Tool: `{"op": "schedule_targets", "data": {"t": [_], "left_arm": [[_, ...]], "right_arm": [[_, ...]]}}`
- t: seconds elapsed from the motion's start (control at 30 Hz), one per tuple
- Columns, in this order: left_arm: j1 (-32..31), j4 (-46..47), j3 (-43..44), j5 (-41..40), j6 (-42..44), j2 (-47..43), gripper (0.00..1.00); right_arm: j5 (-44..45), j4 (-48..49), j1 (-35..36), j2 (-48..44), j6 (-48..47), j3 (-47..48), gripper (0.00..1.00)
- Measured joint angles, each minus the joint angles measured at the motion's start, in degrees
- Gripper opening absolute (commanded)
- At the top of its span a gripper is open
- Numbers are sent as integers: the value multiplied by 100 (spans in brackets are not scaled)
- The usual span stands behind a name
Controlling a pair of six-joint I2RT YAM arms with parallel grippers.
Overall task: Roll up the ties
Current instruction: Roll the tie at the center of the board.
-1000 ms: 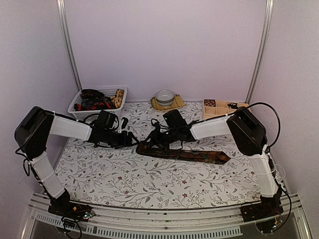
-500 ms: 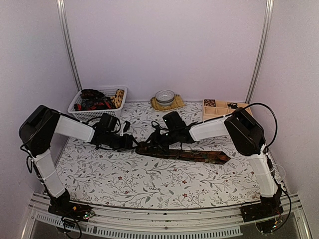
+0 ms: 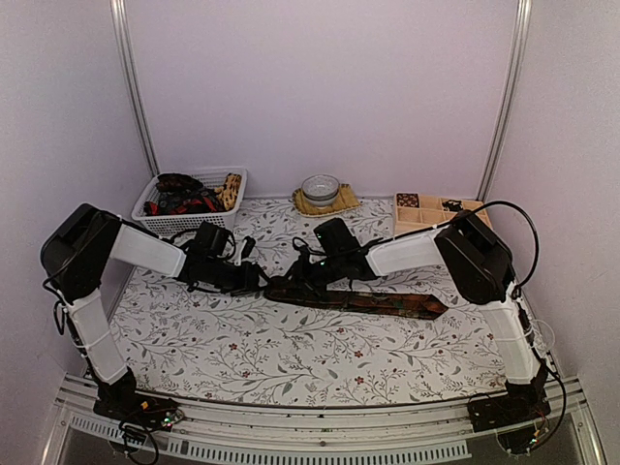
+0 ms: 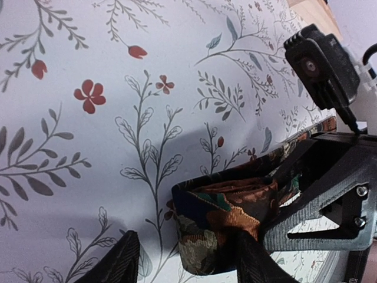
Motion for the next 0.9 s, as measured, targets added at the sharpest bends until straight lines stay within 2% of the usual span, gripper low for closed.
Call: {"op": "schedule_targets", "data": {"t": [0.1, 0.23, 0.37, 0.63, 0.9], "left_arm": [[-2, -7, 0, -13, 22, 0, 64], [-2, 22, 4, -4, 98, -4, 76], [20, -72, 68, -11, 363, -48, 99], [52, -968, 693, -393, 1729, -439, 100], [63, -1991, 1373, 37, 4575, -914, 100]], "right_arm": [[-7, 2, 0, 11, -2, 0, 22], [-55, 92, 0, 70, 11, -4, 19], [-157, 249, -2, 118, 44, -59, 19], [-533, 540, -76, 184, 61, -247, 18], [-870, 929, -177, 188, 15, -540, 18]]}}
